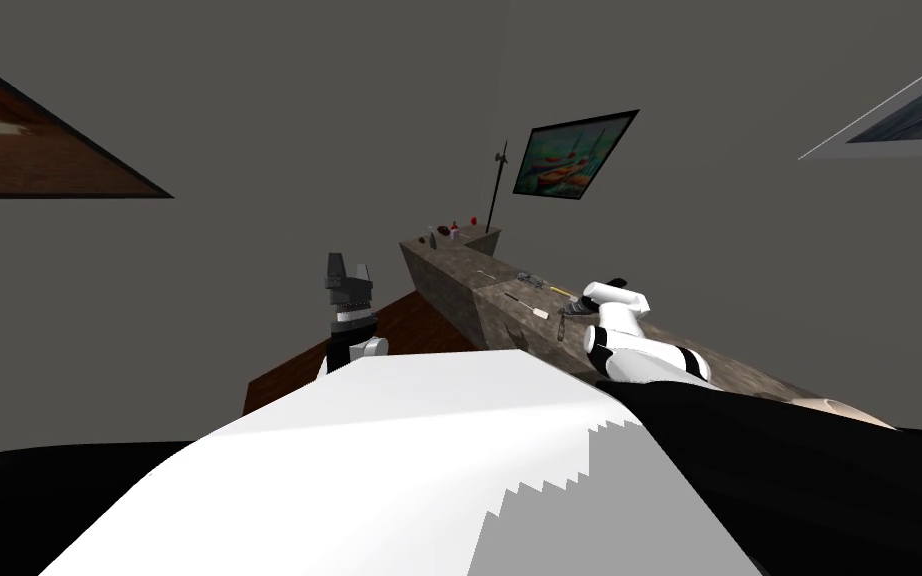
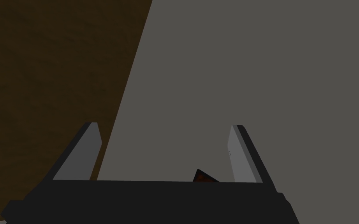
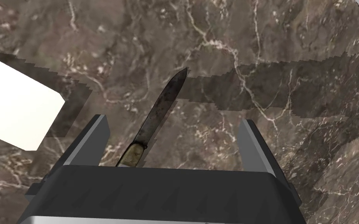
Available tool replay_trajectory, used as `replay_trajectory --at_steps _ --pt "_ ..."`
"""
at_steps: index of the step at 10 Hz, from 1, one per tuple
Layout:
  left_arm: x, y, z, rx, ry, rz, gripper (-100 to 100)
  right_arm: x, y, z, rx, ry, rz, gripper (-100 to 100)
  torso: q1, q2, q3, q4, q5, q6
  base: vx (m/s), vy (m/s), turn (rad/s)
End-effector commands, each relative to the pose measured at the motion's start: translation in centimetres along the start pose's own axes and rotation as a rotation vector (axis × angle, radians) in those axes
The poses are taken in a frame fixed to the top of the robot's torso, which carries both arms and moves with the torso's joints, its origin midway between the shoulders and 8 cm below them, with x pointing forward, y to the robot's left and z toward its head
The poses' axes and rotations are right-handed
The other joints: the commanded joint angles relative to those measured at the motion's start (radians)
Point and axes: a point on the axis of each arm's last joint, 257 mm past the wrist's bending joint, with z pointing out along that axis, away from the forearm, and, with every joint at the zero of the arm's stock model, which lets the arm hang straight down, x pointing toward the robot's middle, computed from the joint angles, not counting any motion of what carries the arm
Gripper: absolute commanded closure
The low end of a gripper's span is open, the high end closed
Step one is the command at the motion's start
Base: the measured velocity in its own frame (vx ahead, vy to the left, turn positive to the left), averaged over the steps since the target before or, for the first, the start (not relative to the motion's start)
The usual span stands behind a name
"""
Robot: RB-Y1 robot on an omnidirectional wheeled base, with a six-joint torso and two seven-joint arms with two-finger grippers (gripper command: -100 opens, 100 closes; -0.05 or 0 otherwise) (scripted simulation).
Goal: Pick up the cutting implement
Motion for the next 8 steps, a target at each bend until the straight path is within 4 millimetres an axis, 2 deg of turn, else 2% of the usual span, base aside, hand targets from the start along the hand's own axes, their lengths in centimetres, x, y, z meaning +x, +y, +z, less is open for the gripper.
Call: replay_trajectory --at_steps 1,8 --pt "0.0 0.0 0.0 0.000 0.000 0.000 0 -1.0 -0.2 0.1 0.019 -0.025 0.037 -100 0.000 0.000 0.000 0.000 0.000 0.000 0.048 -0.007 -0.033" --pt "0.0 0.0 0.0 0.000 0.000 0.000 0 -5.7 -1.5 0.2 0.110 -0.152 0.217 -100 0.000 0.000 0.000 0.000 0.000 0.000 0.047 -0.006 -0.026"
